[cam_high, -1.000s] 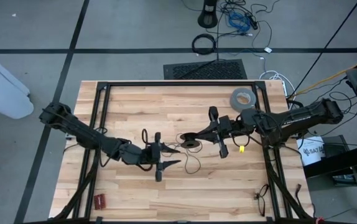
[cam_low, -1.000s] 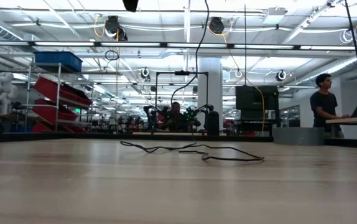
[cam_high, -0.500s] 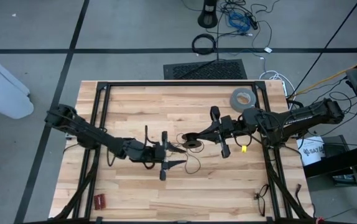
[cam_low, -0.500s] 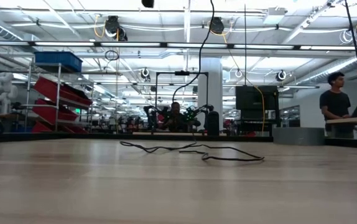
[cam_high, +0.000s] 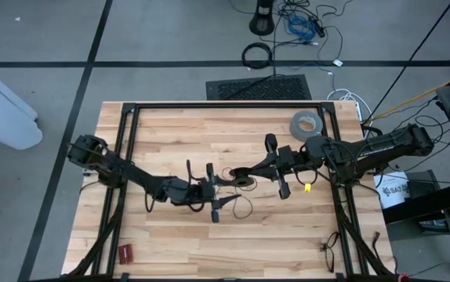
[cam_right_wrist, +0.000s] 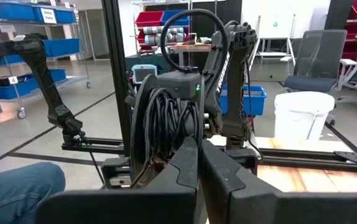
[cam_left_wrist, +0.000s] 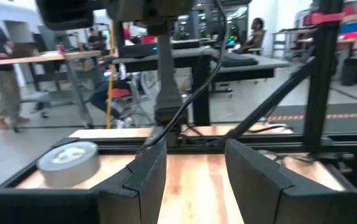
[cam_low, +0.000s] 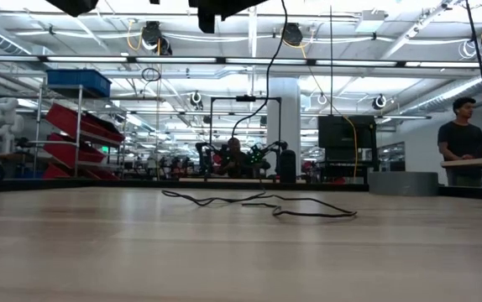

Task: Coil cords
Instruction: Coil the black wire onto the spool

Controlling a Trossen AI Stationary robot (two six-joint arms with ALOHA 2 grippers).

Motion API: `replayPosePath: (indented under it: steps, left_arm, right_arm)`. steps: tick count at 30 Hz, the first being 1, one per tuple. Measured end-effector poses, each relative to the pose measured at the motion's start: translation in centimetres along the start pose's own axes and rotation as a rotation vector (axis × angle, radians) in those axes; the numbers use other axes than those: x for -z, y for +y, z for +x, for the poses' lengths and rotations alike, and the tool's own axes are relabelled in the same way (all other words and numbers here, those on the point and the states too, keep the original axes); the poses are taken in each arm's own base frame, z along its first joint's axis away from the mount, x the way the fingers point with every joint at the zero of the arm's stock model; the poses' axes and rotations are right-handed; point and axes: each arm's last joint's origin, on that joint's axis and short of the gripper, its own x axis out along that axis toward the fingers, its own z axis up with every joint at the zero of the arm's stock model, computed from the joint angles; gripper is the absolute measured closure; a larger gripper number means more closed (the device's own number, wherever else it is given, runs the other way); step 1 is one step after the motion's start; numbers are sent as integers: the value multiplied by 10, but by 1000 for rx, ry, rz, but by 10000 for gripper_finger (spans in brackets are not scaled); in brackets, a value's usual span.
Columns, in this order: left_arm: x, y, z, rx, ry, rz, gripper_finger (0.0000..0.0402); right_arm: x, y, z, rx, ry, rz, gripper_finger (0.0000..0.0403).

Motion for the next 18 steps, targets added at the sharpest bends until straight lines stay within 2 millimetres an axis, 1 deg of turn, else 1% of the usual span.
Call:
replayPosePath:
  steps: [5, 10, 14, 18]
  left_arm:
    - [4, 3, 1, -23, 38, 18, 230]
    - [19, 19, -2, -65, 58, -11, 230]
    - [23, 25, -6, -32, 18, -40, 230]
    - [20, 28, -4, 35, -26, -54, 230]
  right_arm:
    - [-1, 0, -1, 0, -3, -10, 403]
    - [-4, 0, -6, -1, -7, -16, 403]
    - [-8, 1, -12, -1, -14, -18, 403]
    - [-8, 1, -13, -1, -3, -23, 403]
